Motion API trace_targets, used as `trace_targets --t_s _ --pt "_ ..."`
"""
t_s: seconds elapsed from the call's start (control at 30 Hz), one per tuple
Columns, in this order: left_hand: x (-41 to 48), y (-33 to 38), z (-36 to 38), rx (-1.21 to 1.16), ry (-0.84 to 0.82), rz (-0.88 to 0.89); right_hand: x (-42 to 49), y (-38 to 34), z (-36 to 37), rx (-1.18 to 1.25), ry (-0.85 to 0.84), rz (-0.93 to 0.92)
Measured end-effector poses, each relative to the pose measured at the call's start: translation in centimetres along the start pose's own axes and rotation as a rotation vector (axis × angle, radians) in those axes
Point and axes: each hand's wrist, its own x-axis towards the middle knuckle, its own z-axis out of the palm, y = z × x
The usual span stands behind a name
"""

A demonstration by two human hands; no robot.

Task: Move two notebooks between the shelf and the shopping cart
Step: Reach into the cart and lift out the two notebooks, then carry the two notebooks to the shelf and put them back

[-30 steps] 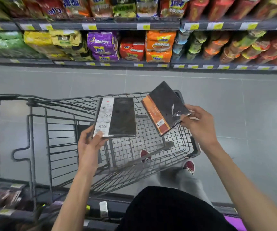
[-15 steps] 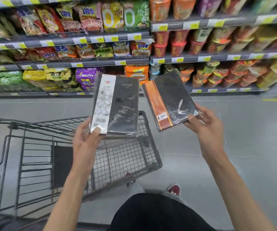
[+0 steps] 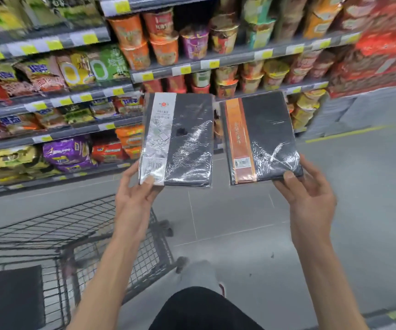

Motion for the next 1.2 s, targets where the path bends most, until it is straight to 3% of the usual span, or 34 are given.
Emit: trace_targets --t_s 0.57,0.83,1.2 --pt "8.0 -7.9 27.3 0.064 -0.419 -0.112 12.7 -8.1 -12.9 0.093 0.49 -0.254" --pt "12.0 -13.4 42.5 0.139 -0.689 -0.267 18.9 -11.5 -19.6 0.126 0.744 -0.348" --pt "5.3 -23.8 62.7 0.235 -1.034 -0.493 20.8 -15.3 -33.9 0.247 1.135 -0.43"
